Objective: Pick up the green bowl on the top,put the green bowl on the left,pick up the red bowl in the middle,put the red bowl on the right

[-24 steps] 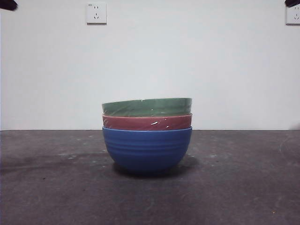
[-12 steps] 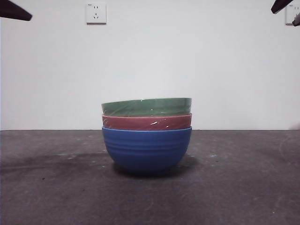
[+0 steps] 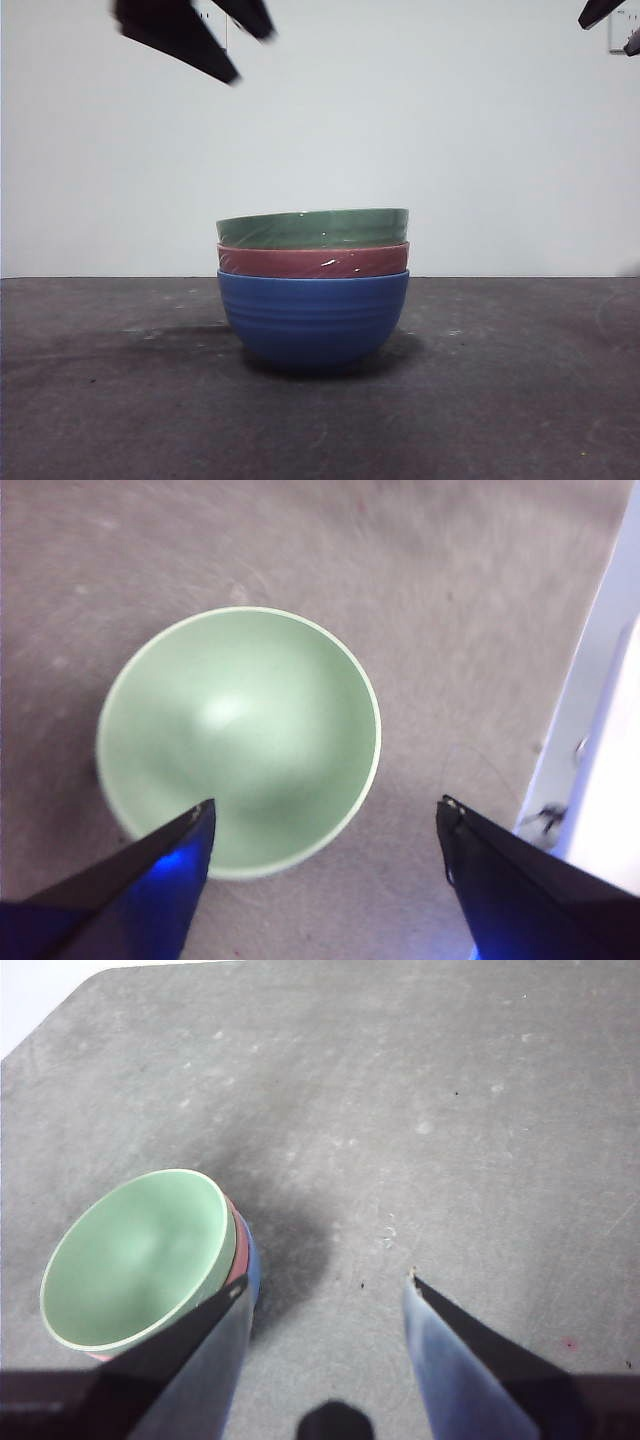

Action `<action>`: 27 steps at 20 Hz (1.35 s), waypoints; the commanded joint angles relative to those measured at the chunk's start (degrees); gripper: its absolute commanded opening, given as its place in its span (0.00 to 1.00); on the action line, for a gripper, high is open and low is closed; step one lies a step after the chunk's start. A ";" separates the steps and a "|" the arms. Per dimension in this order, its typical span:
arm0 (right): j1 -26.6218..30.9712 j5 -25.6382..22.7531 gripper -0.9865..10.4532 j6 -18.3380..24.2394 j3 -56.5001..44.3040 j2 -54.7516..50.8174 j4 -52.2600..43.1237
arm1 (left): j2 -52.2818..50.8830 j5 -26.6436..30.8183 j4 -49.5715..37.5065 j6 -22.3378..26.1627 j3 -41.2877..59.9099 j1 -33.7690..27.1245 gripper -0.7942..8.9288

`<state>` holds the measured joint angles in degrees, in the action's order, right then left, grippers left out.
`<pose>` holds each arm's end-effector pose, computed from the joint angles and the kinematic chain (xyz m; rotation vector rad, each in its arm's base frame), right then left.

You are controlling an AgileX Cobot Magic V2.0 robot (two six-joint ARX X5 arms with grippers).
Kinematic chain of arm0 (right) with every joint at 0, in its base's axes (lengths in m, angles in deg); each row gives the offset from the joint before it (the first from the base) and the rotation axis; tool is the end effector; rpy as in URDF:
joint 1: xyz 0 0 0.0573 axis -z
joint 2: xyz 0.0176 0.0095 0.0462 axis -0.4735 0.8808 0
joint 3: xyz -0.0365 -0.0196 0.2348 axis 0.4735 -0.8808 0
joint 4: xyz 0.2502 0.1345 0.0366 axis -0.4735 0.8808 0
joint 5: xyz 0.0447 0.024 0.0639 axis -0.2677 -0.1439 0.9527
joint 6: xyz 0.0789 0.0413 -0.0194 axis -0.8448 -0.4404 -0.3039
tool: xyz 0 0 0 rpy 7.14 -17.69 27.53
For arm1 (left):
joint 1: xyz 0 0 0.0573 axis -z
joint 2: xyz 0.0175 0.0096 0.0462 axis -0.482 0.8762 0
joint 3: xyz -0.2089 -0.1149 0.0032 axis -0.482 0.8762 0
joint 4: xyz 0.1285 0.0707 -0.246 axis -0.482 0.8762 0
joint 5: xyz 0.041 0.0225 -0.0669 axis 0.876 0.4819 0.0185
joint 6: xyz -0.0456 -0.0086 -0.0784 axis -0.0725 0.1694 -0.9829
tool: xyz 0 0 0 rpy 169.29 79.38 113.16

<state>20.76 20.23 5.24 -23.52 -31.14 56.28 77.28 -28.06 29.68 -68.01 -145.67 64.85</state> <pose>0.2560 0.0603 0.2838 0.0852 0.5492 0.4523 0.2648 -0.2221 0.2726 0.4035 0.7621 -1.0019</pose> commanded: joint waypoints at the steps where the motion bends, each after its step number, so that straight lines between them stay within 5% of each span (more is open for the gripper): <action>1: -0.11 0.07 0.31 0.09 0.11 0.04 -0.26 | 4.96 2.82 0.31 4.63 -0.92 3.89 0.46; 11: -0.11 0.04 0.31 0.09 0.11 0.04 -0.24 | 16.48 4.09 -2.16 8.55 -1.07 8.24 0.46; 14: -0.11 0.04 0.31 0.09 0.11 0.04 -0.17 | 16.57 4.00 -2.19 9.42 -1.07 8.20 0.26; 21: -0.11 0.02 0.31 0.11 0.11 0.02 -0.11 | 18.21 3.93 -1.66 11.78 -1.07 8.39 0.24; 24: -0.11 -0.09 0.31 0.13 0.11 0.02 -0.11 | 18.18 4.04 -1.73 11.78 -1.09 8.52 0.07; 27: -0.11 -0.11 0.31 0.13 0.11 0.02 -0.11 | 17.90 4.09 -1.60 11.78 -1.31 8.55 0.07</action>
<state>20.76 20.21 5.24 -23.52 -31.14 56.32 95.09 -23.41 27.67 -56.40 -147.20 73.24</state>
